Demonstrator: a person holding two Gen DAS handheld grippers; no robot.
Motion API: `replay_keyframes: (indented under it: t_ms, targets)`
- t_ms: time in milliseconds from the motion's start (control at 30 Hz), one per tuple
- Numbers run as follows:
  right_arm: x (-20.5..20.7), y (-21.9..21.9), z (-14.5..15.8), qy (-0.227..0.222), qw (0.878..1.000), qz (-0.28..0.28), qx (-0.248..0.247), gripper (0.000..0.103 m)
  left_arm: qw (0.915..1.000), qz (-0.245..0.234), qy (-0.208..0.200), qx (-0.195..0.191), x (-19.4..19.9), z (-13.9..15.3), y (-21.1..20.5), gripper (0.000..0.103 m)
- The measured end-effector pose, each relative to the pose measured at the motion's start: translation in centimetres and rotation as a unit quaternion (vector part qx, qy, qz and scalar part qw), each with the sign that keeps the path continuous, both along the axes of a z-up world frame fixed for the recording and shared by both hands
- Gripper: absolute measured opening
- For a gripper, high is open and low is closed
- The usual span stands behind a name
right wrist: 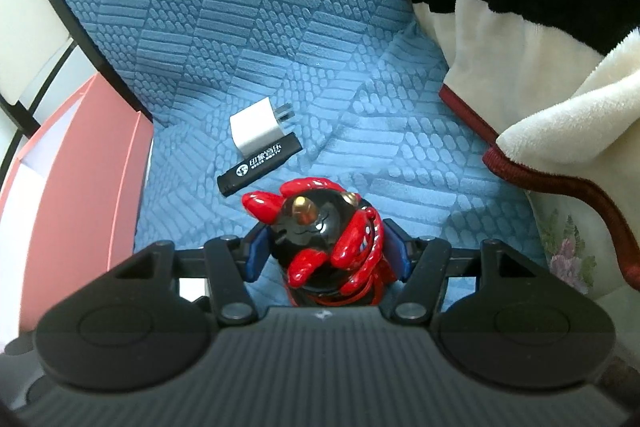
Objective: Organize rigid objects
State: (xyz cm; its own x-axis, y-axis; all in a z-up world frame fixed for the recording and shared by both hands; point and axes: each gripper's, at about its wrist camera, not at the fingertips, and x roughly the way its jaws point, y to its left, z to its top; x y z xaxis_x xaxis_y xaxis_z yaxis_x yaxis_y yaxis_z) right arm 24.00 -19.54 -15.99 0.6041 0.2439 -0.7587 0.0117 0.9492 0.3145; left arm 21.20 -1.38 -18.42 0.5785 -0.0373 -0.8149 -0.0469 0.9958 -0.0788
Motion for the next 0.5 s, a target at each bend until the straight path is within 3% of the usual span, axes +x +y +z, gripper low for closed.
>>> replay_keyframes:
  t_ms: [367,500]
  targets:
    - [0.1,0.3,-0.1,-0.005,1.000,0.004,-0.009,0.062,0.9995,0.027,0.007,-0.012,1.6,-1.6,0.0,0.069]
    - [-0.1,0.3,-0.1,-0.008,1.000,0.006,-0.012,0.062,0.9996,0.026,-0.005,-0.008,1.9,-1.6,-0.2,0.058]
